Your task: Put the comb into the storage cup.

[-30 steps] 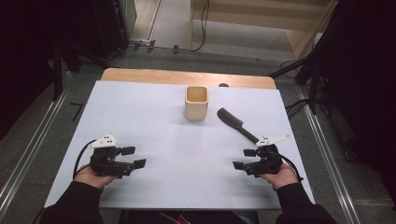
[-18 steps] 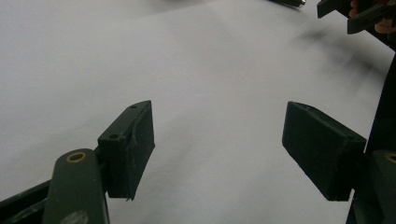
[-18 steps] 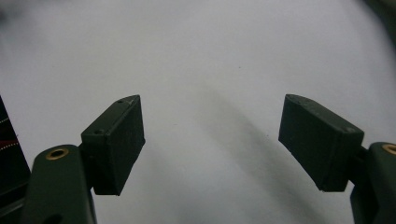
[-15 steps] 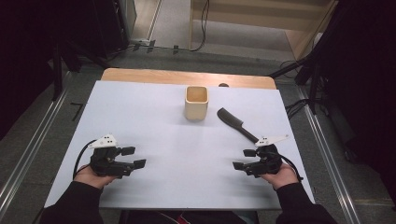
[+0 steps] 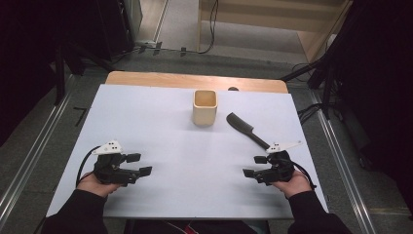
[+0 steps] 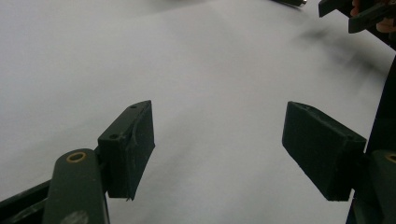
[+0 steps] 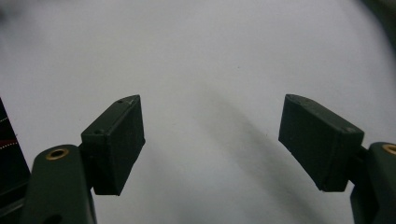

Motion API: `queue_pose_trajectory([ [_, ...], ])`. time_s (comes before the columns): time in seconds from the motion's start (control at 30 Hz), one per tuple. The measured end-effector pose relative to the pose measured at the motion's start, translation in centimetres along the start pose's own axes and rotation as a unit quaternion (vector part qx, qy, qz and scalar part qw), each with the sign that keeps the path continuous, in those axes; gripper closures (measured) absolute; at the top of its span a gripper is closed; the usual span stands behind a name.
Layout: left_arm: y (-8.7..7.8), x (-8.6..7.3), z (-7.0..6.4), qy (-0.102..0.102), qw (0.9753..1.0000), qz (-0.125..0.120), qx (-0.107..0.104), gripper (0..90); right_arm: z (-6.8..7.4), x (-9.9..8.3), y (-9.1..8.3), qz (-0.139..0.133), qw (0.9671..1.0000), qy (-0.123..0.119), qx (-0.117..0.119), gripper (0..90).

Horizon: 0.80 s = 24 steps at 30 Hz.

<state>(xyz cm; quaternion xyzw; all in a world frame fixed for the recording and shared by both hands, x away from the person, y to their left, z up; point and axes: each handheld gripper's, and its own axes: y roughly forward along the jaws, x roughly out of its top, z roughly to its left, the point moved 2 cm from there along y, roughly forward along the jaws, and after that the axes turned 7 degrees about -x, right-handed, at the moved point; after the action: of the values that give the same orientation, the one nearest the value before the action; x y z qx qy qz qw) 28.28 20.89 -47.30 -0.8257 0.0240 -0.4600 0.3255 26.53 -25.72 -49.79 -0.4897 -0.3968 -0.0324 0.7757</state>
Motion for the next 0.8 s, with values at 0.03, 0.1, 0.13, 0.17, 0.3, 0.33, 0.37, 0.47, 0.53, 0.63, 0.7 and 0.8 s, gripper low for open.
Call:
queue_pose_trajectory([
  [0.03, 0.00, 0.00, -0.01, 0.000, 1.0000, 0.000, 0.000, 26.0, 0.00, 0.00, 0.01, 0.000, 1.0000, -0.001, 0.000, 20.8],
  [0.1, 0.00, 0.01, -0.01, 0.000, 1.0000, 0.000, 0.000, 26.0, 0.01, 0.01, 0.01, 0.000, 1.0000, 0.000, 0.000, 20.8],
  [0.13, 0.00, 0.01, -0.01, 0.000, 1.0000, 0.000, -0.001, 26.0, 0.00, 0.00, 0.00, 0.000, 1.0000, 0.000, 0.001, 20.8],
  [0.17, 0.00, 0.01, -0.01, 0.000, 1.0000, 0.000, -0.001, 26.1, 0.00, 0.00, 0.00, 0.000, 1.0000, 0.000, 0.001, 20.8],
  [0.3, 0.00, 0.01, -0.01, 0.000, 1.0000, 0.000, -0.001, 26.1, 0.00, 0.00, 0.01, 0.000, 1.0000, 0.000, 0.001, 20.7],
  [0.33, 0.00, 0.01, -0.01, 0.000, 1.0000, 0.000, -0.002, 26.1, 0.00, 0.00, 0.01, 0.000, 1.0000, 0.000, 0.001, 20.7],
  [0.37, 0.00, 0.01, -0.01, 0.000, 1.0000, 0.000, -0.001, 26.0, -0.02, -0.01, 0.03, 0.000, 1.0000, -0.001, 0.002, 20.8],
  [0.47, 0.01, 0.01, -0.02, 0.000, 1.0000, 0.000, -0.002, 26.0, -0.01, -0.01, 0.02, 0.001, 1.0000, 0.000, 0.003, 20.7],
  [0.53, 0.03, 0.01, -0.02, 0.000, 1.0000, 0.000, -0.002, 26.0, -0.02, -0.02, 0.04, 0.001, 1.0000, 0.000, 0.003, 20.7],
  [0.63, 0.05, 0.01, -0.02, 0.000, 1.0000, 0.000, -0.001, 26.0, -0.02, -0.03, 0.05, 0.003, 1.0000, 0.001, 0.002, 20.7],
  [0.7, 0.05, 0.01, -0.02, 0.000, 1.0000, 0.000, -0.002, 26.0, -0.02, -0.02, 0.05, 0.003, 1.0000, 0.001, 0.002, 20.8],
  [0.8, 0.03, 0.02, 0.00, 0.000, 1.0000, 0.000, -0.001, 26.1, -0.26, 0.02, -0.14, -0.002, 1.0000, 0.008, -0.005, 20.8],
])
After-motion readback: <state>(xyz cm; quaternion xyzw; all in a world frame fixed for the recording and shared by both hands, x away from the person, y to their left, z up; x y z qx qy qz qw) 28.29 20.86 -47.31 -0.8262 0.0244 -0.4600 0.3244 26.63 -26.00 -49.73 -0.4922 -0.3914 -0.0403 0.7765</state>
